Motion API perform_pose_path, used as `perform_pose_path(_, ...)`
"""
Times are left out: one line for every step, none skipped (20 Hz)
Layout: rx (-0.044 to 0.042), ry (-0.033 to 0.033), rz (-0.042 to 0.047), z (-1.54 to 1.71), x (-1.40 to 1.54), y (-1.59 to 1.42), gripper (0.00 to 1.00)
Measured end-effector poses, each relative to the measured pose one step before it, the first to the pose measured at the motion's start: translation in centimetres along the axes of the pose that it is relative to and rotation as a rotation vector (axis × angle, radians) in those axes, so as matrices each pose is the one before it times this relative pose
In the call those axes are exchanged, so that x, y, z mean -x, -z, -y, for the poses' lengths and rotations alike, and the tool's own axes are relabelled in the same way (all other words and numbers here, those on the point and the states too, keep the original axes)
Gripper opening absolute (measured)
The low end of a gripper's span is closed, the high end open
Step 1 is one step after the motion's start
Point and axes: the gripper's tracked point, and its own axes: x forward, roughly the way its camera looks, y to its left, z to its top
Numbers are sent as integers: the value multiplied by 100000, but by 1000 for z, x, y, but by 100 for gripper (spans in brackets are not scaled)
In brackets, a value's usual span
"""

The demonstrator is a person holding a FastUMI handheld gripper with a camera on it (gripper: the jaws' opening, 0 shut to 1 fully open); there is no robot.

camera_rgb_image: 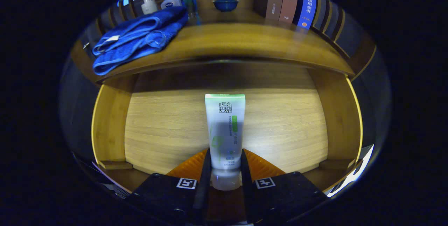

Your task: Pull open the drawer, take out the items inside it, and place them on the countertop above the cabinet.

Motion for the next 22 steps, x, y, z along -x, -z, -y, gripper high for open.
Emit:
perform_pose_path(499, -948, 1805, -281, 976, -46, 45)
perform_pose_path(493, -1008, 1892, -195, 953, -254, 45)
perform_pose_path(388, -651, 2214, -137, 918, -360, 45)
perform_pose_path(147, -529, 2725, -116, 825, -674, 46)
perform_pose_path(-199, -337, 3002, -16, 1031, -852, 45)
perform_pose_path(-366, -486, 2520, -65, 784, -1004, 45)
perform_pose_path(-520, -369, 2705, -100, 686, -1141, 45)
perform_pose_path(-87, 90, 2404, 59, 385, -1331, 45)
perform_pose_path(-54, 353, 2061, 79, 161, -1295, 45)
perform_pose_path(-519, 171, 1824, 38, -4, -1421, 45)
perform_pose_path(-726, 70, 1354, -67, -163, -1288, 45)
perform_pose_path(-364, 204, 1223, -87, -398, -1391, 45)
perform_pose_path(262, 139, 811, -22, -710, -1363, 45)
perform_pose_path(199, 231, 455, -46, -879, -1220, 45)
perform_pose_path(-400, 248, -159, -128, -847, -1064, 45)
perform_pose_path(-938, 375, -791, 80, -853, -855, 45)
perform_pose_path(-1181, 247, -842, 63, -1215, -747, 45)
perform_pose_path(-1255, 154, -857, -25, -994, -817, 45)
perform_pose_path(-891, 808, -687, 284, -1048, -742, 45)
perform_pose_path(-187, 918, -515, 228, -983, -664, 45)
perform_pose_path(245, 872, -247, 236, -1034, -506, 45)
perform_pose_path(852, 850, -362, 125, -853, -556, 45)
